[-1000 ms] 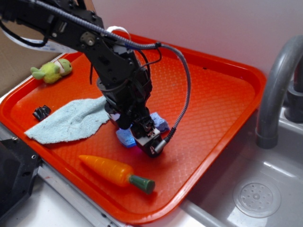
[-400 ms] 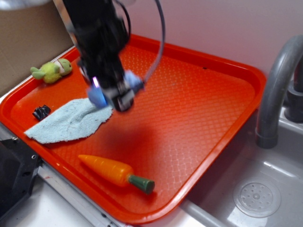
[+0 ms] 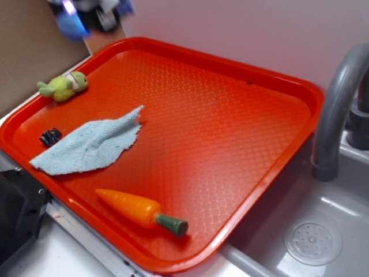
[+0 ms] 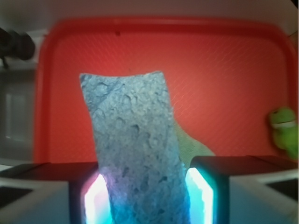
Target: Grab the blue sponge.
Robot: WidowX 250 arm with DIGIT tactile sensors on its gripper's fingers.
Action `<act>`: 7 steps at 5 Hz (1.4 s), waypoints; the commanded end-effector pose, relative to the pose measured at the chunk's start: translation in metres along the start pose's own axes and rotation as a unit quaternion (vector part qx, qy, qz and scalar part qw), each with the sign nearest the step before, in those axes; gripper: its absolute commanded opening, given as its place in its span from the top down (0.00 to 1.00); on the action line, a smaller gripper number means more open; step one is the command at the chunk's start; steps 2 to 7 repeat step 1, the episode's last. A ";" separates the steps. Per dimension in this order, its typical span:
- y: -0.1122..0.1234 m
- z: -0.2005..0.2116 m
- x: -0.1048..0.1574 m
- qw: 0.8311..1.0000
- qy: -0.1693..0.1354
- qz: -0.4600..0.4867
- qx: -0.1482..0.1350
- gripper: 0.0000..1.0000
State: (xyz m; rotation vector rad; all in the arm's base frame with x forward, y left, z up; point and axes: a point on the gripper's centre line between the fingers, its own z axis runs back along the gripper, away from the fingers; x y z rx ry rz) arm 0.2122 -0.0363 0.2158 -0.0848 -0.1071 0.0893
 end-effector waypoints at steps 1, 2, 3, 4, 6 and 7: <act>0.011 0.036 0.000 0.999 -0.031 0.027 -0.006 1.00; 0.011 0.036 0.000 0.999 -0.031 0.027 -0.006 1.00; 0.011 0.036 0.000 0.999 -0.031 0.027 -0.006 1.00; 0.011 0.036 0.000 0.999 -0.031 0.027 -0.006 1.00; 0.011 0.036 0.000 0.999 -0.031 0.027 -0.006 1.00; 0.011 0.036 0.000 0.999 -0.031 0.027 -0.006 1.00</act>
